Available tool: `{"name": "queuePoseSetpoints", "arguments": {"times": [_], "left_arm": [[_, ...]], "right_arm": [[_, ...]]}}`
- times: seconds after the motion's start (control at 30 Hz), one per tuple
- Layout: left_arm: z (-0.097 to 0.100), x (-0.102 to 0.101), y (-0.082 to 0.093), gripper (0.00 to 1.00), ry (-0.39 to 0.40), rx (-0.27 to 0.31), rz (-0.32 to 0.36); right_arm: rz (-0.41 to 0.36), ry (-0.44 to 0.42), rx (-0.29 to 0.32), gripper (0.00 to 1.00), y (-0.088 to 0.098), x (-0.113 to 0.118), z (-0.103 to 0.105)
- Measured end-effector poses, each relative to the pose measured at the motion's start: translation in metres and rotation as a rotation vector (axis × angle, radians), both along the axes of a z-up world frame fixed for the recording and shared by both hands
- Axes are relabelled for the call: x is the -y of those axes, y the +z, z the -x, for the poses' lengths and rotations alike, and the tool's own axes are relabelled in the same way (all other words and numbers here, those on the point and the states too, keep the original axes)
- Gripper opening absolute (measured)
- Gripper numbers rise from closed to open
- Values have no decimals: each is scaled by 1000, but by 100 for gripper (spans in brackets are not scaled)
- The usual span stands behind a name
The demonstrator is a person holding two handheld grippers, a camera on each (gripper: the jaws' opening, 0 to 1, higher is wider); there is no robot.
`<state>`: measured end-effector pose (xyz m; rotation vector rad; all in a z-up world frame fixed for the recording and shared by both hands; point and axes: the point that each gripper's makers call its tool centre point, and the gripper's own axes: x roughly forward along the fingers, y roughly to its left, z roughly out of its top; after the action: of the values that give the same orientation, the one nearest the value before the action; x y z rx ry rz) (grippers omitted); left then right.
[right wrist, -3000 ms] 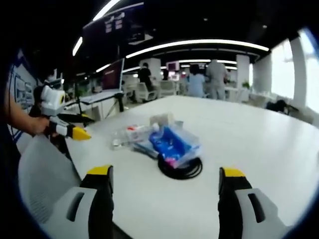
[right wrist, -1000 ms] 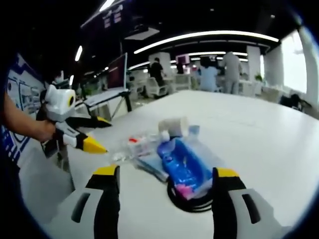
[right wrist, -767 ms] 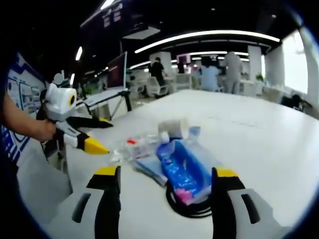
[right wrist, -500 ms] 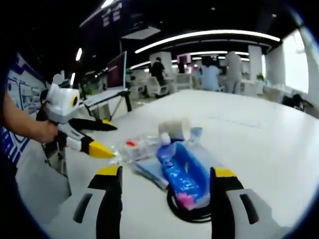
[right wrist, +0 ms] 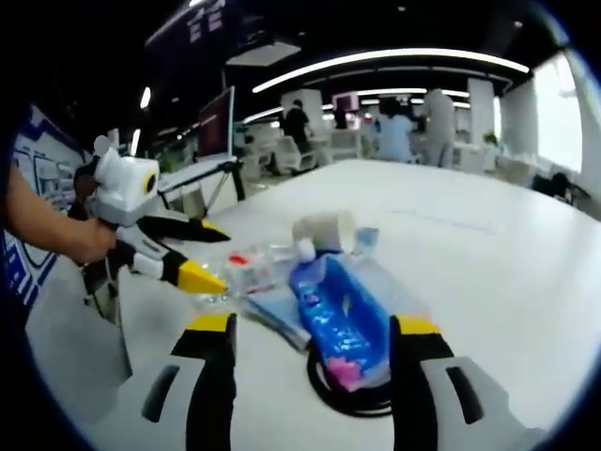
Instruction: Arrange the tabletop items into an orderly group along one side of the table until the central work area is clear of visible clutter.
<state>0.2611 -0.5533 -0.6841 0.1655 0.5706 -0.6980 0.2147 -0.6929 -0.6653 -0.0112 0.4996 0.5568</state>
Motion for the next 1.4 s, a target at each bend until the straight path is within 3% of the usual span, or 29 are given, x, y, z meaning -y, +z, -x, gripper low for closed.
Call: {"name": "queuePoseSetpoints", "arguments": {"times": [0.7, 1.03, 1.1, 1.4], "left_arm": [[-29, 10, -19, 60, 28, -45, -32], [-36, 15, -30, 56, 15, -71, -77], [-35, 14, -37, 54, -5, -93, -121], [-36, 15, -44, 49, -11, -118, -132]], "right_arm": [[2, 2, -26, 60, -10, 0, -8], [5, -2, -33, 60, -12, 2, -10], [5, -2, -35, 59, -13, 2, -11], [5, 0, -40, 59, -15, 2, -15]]}}
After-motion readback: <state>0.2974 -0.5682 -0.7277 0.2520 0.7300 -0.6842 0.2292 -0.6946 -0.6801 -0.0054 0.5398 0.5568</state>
